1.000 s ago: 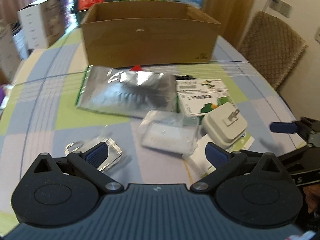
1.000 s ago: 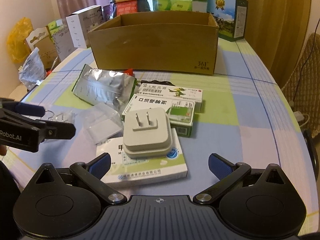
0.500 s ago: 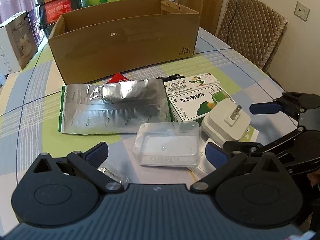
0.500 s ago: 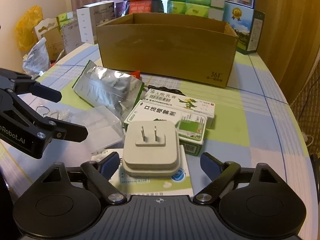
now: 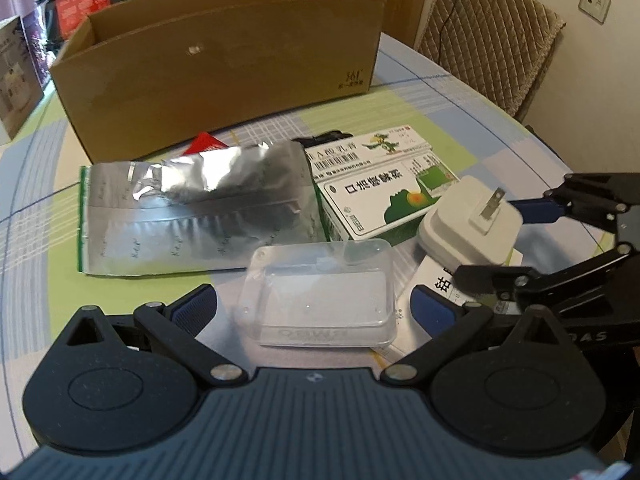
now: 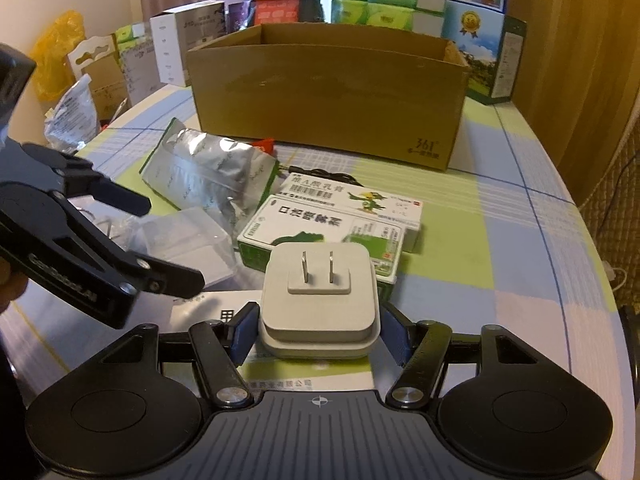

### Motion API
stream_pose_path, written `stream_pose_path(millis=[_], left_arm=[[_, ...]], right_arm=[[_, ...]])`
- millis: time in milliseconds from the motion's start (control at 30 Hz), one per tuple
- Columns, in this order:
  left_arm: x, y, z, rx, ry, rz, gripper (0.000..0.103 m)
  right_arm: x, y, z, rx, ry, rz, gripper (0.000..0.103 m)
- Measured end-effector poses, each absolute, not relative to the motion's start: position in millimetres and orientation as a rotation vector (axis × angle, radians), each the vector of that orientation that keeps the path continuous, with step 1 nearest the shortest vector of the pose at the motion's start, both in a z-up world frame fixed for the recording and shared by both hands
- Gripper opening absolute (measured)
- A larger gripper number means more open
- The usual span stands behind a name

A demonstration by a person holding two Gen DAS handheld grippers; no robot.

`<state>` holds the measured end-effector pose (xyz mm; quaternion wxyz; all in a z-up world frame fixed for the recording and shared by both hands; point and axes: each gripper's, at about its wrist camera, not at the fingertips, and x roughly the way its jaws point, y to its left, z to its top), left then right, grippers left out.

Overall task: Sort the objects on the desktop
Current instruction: 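Close the left tool on the clear box while the right tool grasps the white plug, then carry both items over the cardboard box and open both tools to drop them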

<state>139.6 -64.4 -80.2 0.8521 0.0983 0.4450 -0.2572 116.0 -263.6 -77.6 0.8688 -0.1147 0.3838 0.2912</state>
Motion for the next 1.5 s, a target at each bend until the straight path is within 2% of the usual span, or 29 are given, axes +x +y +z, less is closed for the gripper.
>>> stream_pose_path(millis=[233,700,967,1333,1500], left_arm=[[146,-67,-88,0.179,0.967,-0.534,0.087],[123,-62,-57,0.131,0.906,-0.435,0.086],[122,-50,-16,0.110,0.834,-0.366,0.086],[198,-37,50,0.109,0.722,-0.258,0.086],[247,-33,68,0.093,0.698,-0.205,0.086]], right_arm=[[115,-270,-76,-0.222,0.814,0.596,0.062],[101,-277,-57,-0.208,0.777,0.571,0.062],[108,-273,-27,-0.186,0.700,0.576,0.062],[191,-243,52,-0.119,0.539,0.597,0.062],[247,-219,61,-0.121,0.546,0.594,0.062]])
